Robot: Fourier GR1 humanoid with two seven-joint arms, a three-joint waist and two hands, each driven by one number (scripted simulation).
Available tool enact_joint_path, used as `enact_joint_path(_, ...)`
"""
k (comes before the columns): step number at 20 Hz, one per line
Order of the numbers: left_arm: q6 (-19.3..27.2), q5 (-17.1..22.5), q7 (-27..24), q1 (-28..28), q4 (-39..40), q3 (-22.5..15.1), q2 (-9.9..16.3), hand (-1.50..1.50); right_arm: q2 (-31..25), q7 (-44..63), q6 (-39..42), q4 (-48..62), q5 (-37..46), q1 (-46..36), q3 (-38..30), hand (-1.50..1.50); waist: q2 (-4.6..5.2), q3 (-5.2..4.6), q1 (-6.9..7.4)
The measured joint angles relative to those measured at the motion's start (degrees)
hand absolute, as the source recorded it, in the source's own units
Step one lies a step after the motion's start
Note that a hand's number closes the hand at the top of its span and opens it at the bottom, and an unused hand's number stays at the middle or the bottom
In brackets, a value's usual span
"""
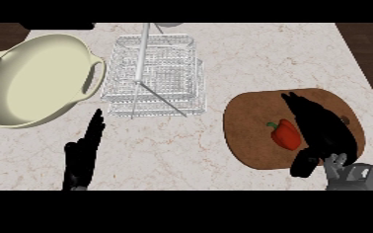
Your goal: Pick the bell pepper from the cutting board and place it in the tiered basket
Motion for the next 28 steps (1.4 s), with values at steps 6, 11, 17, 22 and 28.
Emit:
enact_joint_path(6,-1.7,-0.8,-0.4,-0.2,0.6,1.8,-0.4,0.00,3.5,-1.2,3.2,1.7,2.7,0.1,-2.3,-1.50,-0.01,0.00,-0.09)
enact_joint_path(11,-2.1,-1.8,0.0,-0.6,0.8,2.4,-1.5,0.00,6.6,-1.0,6.0,3.5,5.3,-0.7,-2.9,-1.50,-0.01,0.01,-0.09)
enact_joint_path(17,-2.8,-2.6,-0.5,-0.3,0.8,3.4,-2.2,0.00,8.9,-2.3,7.8,7.0,6.8,-1.2,-4.9,-1.50,0.00,0.01,-0.08)
enact_joint_path(22,-3.4,-3.2,0.6,-0.7,0.2,4.3,-2.4,0.00,9.2,-5.8,7.0,8.6,8.8,1.5,-6.3,-1.50,-0.01,0.01,-0.13)
enact_joint_path(28,-4.0,-4.4,-0.3,-0.6,0.9,4.9,-3.5,0.00,10.8,-10.6,4.3,14.4,12.1,-0.2,-7.9,1.50,-0.17,-0.14,-0.04)
